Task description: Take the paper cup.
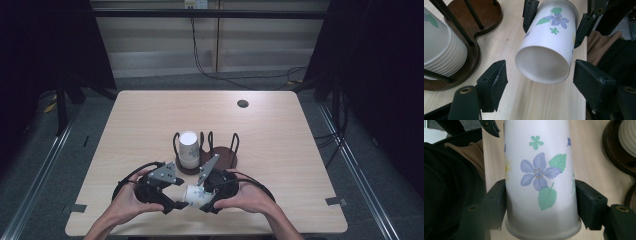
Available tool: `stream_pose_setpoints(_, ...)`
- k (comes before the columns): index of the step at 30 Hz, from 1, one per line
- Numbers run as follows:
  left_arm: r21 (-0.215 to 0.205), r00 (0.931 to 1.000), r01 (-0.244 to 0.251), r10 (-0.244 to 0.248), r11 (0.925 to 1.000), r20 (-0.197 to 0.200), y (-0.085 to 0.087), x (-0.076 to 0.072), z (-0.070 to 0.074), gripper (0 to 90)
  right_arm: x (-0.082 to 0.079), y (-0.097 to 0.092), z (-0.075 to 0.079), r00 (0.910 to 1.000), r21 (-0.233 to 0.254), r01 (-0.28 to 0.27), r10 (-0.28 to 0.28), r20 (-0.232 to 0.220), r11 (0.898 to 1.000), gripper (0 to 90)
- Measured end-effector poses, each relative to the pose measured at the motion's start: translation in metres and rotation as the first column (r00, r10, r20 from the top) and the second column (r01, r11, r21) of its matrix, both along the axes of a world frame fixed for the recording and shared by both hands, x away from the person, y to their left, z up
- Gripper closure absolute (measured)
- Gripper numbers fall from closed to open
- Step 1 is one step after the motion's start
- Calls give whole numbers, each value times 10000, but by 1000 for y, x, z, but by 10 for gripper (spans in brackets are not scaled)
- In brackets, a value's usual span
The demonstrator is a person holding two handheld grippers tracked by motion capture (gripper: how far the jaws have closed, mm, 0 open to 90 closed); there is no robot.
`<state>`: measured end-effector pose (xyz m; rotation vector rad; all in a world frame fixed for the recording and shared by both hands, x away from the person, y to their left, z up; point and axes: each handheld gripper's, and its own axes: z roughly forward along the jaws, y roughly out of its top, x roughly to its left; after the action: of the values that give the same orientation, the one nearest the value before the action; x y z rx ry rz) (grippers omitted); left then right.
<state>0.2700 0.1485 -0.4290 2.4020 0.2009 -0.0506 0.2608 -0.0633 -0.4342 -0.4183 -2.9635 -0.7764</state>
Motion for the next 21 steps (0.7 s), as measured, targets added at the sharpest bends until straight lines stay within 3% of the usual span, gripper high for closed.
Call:
stream_pose_setpoints(6,183,9997,229,-230,9996,39,-5,-2,-4,269,-1,0,-1,10000,-50,-16,16,-22,10000,322)
stream_pose_setpoints(17,120,9968,703,-698,9975,-393,-10,-2,-5,264,-5,6,5,9994,-96,-300,301,153,9995,322)
stream_pose_setpoints(21,300,9958,746,-729,9968,-550,-12,-1,-6,208,-7,8,6,9988,-151,-444,447,195,9989,322)
